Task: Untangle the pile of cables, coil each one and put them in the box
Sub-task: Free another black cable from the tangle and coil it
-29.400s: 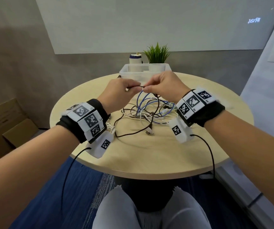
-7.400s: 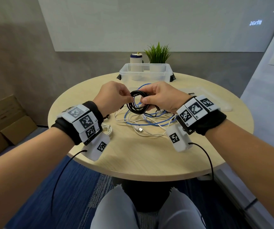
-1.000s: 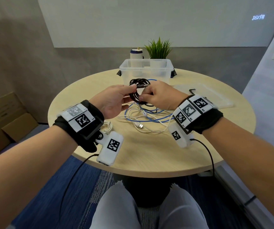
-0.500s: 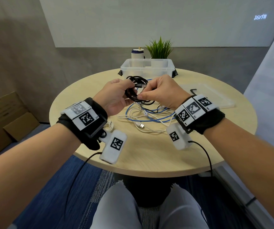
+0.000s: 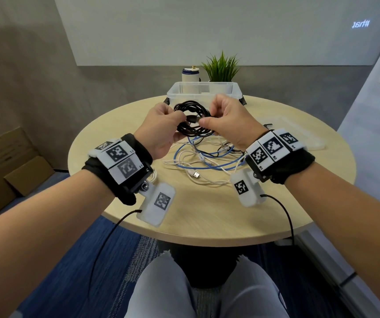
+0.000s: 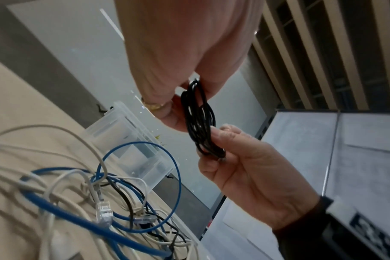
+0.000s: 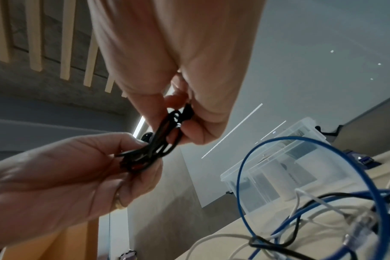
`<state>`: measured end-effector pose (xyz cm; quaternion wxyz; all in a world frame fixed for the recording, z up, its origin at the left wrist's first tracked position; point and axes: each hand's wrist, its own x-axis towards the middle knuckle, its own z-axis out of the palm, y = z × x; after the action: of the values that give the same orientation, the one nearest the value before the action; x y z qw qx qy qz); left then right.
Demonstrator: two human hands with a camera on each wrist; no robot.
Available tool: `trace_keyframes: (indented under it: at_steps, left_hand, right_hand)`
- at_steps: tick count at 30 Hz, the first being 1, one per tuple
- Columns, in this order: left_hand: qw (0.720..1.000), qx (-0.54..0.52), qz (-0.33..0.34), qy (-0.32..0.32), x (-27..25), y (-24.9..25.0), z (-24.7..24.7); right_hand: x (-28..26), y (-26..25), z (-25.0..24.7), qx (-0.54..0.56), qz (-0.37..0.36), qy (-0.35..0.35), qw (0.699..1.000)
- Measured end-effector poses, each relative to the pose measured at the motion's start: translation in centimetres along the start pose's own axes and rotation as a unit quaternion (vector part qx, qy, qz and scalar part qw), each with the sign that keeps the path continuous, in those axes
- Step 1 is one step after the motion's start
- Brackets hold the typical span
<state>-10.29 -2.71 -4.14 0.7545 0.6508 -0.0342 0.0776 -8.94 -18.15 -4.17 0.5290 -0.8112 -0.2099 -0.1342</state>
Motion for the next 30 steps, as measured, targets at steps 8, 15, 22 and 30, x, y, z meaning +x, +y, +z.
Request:
trace_keyframes:
  at_steps: [8,15,22,30]
  left_hand:
    - [0.994,0.070,0.078,0.031,0.1,-0.6,0.1]
    - [0.982,0.181,0.012,-0.055,0.0,0.0,-0.4]
    - [0.973,0.183,0.038,-0.133,-0.4,-0.7,-1.0]
    - [0.976,0.195,0.005,-0.094,-0.7,-0.7,-0.7]
  right_hand:
    - [0.0,-0.6,0.0,0.088,0.061,-0.070,0.992]
    - [0.3,-0.5,0.2,0.142,0.077,-0.050,0.986]
    - [0.0,-0.6,0.4,0.197,0.100,-0.055,0.974]
    - [-0.1,-1.1,0.6,0.230,0.088,-0.108,0.963]
